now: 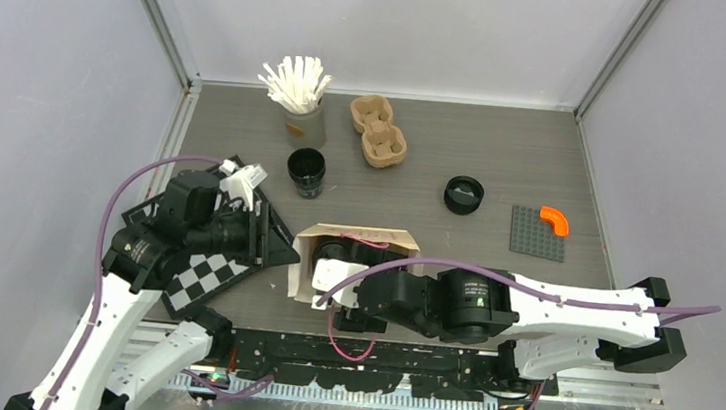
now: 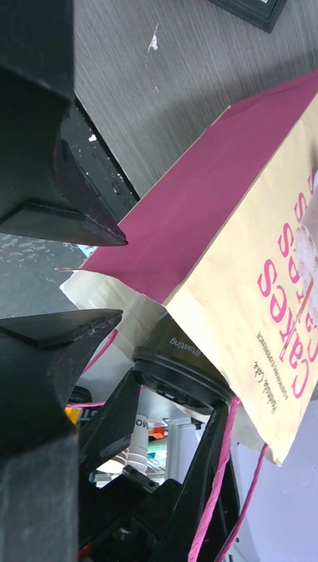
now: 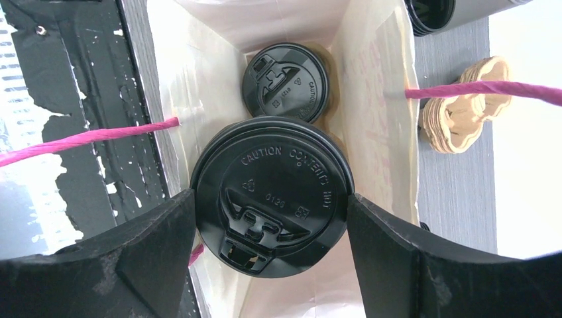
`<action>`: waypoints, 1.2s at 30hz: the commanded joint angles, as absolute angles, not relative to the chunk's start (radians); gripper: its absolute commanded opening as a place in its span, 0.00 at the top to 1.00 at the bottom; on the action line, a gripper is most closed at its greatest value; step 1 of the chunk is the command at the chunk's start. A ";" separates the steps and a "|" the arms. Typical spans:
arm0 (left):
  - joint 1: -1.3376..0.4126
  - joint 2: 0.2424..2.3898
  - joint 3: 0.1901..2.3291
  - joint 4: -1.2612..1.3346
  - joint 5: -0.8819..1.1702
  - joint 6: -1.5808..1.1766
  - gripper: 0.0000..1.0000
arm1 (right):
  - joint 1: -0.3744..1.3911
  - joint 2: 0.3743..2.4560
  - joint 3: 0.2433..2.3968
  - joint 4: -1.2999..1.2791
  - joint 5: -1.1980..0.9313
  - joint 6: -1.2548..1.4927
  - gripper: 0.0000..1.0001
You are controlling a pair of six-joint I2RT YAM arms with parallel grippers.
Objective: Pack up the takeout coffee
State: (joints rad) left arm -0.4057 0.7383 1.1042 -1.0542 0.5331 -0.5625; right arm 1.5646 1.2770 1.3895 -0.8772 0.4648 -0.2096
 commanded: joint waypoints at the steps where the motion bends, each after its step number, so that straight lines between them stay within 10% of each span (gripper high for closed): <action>1: -0.407 0.706 1.077 -1.009 0.606 -0.532 0.60 | 1.580 1.281 1.370 -0.823 0.516 -0.208 0.25; 13: -0.407 0.678 1.014 -0.886 0.645 -0.434 1.00 | 1.592 1.271 1.349 -0.799 0.571 -0.346 0.24; 36: -0.407 0.658 0.979 -0.853 0.685 -0.377 1.00 | 1.421 1.231 1.396 -0.904 0.461 -0.650 0.22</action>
